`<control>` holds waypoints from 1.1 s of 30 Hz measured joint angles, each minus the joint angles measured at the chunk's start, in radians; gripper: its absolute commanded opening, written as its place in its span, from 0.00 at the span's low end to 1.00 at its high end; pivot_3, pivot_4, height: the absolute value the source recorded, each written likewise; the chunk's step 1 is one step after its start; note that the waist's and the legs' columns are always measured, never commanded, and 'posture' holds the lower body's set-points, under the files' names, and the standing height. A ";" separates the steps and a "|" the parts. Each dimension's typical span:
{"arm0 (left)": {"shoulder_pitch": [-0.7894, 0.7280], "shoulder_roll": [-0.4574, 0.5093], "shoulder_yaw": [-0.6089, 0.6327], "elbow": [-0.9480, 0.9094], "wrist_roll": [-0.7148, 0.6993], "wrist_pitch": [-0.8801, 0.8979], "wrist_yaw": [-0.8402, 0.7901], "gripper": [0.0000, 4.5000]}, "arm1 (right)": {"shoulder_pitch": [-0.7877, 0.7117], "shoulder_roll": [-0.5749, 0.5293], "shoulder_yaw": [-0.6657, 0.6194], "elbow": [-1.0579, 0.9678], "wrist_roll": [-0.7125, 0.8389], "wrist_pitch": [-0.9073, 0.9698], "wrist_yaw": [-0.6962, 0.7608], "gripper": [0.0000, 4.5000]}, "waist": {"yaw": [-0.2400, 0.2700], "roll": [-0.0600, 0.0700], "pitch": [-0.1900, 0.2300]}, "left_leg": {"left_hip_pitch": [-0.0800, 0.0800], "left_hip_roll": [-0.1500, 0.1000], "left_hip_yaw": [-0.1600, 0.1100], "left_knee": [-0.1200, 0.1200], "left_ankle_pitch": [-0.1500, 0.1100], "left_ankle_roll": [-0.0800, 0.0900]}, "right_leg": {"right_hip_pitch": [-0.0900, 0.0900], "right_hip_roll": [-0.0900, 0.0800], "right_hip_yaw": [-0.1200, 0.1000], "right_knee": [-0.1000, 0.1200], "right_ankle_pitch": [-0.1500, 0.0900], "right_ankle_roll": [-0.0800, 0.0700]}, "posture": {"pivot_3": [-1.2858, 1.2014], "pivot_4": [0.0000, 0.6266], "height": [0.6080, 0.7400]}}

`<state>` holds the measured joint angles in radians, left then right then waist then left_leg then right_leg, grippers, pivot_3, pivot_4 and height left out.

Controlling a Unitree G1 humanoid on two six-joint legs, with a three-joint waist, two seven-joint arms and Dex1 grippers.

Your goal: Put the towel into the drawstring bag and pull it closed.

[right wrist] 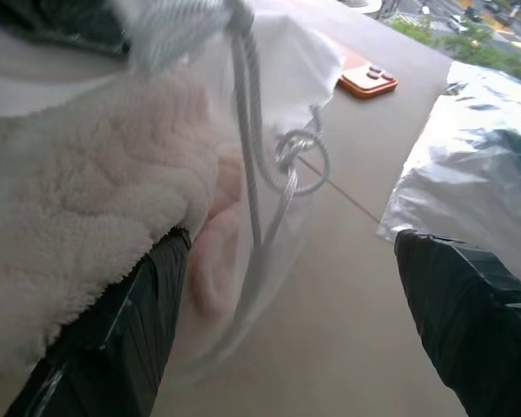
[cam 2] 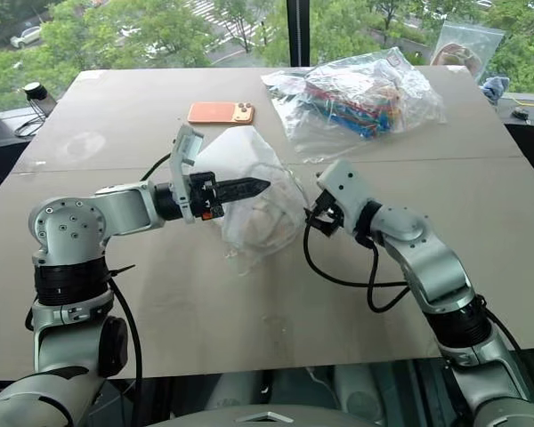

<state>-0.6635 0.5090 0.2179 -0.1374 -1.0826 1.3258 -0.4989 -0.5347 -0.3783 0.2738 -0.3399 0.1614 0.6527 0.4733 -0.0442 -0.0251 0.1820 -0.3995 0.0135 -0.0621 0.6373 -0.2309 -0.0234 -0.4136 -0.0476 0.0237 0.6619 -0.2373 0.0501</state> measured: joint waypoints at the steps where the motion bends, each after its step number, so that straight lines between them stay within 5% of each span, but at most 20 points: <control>1: -0.001 -0.008 -0.015 -0.010 -0.001 -0.001 -0.004 0.00 | -0.030 0.024 0.041 0.012 -0.038 -0.001 -0.022 0.90 | 0.000 0.000 0.000 | 0.000 0.000 0.000 -0.001 0.000 0.000 | 0.000 0.001 0.000 0.000 0.000 0.000 | 0.52 0.24 1.00; 11: 0.060 0.019 -0.176 -0.117 0.124 -0.083 -0.027 0.00 | -0.010 0.155 -0.046 0.034 -0.018 0.193 -0.119 0.90 | 0.010 0.000 0.000 | -0.002 -0.002 0.000 0.000 0.000 0.000 | 0.000 -0.002 0.000 -0.002 0.000 0.000 | 0.52 0.24 1.00; 18: 0.143 0.033 -0.349 -0.061 0.343 -0.210 -0.029 0.00 | 0.009 -0.040 -0.014 -0.019 -0.072 0.193 -0.068 0.90 | 0.008 0.000 0.000 | -0.001 -0.002 0.000 -0.001 0.000 0.000 | 0.000 -0.002 0.000 -0.002 0.000 0.000 | 0.52 0.24 1.00; 24: 0.148 -0.005 -0.321 -0.004 0.369 -0.273 -0.047 0.00 | 0.108 -0.268 -0.010 -0.144 -0.045 0.191 0.103 0.90 | 0.009 0.000 0.000 | -0.001 -0.002 0.000 0.000 0.000 0.000 | 0.000 -0.002 -0.001 -0.001 0.000 0.000 | 0.52 0.24 1.00; 28: 0.113 -0.037 -0.170 0.020 0.251 -0.238 -0.077 0.00 | 0.189 -0.241 -0.122 -0.204 0.097 0.208 0.182 0.90 | 0.004 -0.001 0.000 | -0.001 0.000 -0.001 0.001 0.000 0.000 | 0.000 0.000 -0.001 -0.001 0.000 0.000 | 0.52 0.24 1.00; 33: 0.023 0.061 -0.076 0.019 0.162 -0.173 -0.157 0.00 | 0.190 -0.200 -0.199 -0.241 0.180 0.204 0.168 0.90 | 0.002 -0.001 0.000 | 0.000 -0.001 0.000 0.001 0.000 0.000 | 0.001 -0.001 0.000 -0.001 0.000 0.000 | 0.52 0.24 1.00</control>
<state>-0.6407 0.5701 0.1423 -0.1184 -0.9209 1.1528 -0.6555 -0.3449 -0.5788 0.0744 -0.5809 0.3414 0.8565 0.6415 -0.0425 -0.0257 0.1822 -0.3997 0.0127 -0.0617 0.6382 -0.2309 -0.0232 -0.4123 -0.0483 0.0236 0.6611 -0.2376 0.0504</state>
